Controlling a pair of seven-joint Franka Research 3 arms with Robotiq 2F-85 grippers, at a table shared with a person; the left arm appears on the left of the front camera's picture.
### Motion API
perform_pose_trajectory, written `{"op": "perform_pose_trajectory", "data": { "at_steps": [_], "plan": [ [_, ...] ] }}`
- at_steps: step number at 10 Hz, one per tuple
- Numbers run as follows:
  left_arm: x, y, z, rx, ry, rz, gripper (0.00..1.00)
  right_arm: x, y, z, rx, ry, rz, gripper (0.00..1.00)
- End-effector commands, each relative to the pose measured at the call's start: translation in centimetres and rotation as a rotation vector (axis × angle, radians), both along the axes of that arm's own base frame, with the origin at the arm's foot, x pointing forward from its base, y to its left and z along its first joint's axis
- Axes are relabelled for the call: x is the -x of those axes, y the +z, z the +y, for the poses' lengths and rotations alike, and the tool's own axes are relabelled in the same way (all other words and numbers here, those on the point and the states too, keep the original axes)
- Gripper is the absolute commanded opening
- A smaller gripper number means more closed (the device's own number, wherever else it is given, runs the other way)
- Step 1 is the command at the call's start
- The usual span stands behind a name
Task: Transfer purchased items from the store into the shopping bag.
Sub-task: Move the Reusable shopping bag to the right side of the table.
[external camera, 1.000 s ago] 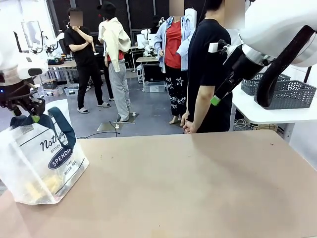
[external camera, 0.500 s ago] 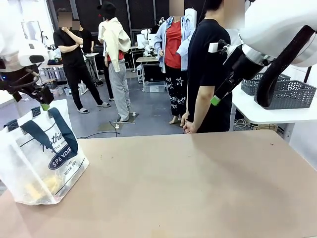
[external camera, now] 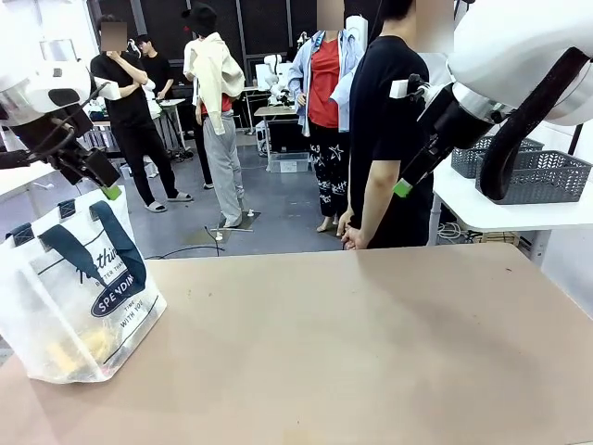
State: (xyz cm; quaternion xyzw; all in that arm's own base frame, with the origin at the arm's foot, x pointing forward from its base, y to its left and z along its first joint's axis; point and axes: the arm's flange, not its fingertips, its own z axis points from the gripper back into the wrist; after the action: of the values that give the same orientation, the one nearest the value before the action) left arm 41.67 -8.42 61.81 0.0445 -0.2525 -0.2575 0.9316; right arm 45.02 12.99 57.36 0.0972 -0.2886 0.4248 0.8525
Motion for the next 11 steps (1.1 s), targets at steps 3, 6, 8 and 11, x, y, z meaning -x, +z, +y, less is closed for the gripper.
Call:
{"op": "perform_pose_trajectory", "data": {
  "at_steps": [3, 6, 8, 11],
  "plan": [
    [0.00, 0.00, 0.00, 0.000, 0.000, 0.000, 1.00, 0.10, 0.05, 0.17, 0.009, -0.014, 0.013, 1.00],
    [0.00, 0.00, 0.00, 0.000, 0.000, 0.000, 1.00, 0.10, 0.05, 0.17, 0.009, -0.014, 0.013, 1.00],
    [0.00, 0.00, 0.00, 0.000, 0.000, 0.000, 1.00, 0.10, 0.05, 0.17, 0.009, -0.014, 0.013, 1.00],
    [0.00, 0.00, 0.00, 0.000, 0.000, 0.000, 1.00, 0.10, 0.05, 0.17, 0.009, -0.014, 0.013, 1.00]
  ]
}}
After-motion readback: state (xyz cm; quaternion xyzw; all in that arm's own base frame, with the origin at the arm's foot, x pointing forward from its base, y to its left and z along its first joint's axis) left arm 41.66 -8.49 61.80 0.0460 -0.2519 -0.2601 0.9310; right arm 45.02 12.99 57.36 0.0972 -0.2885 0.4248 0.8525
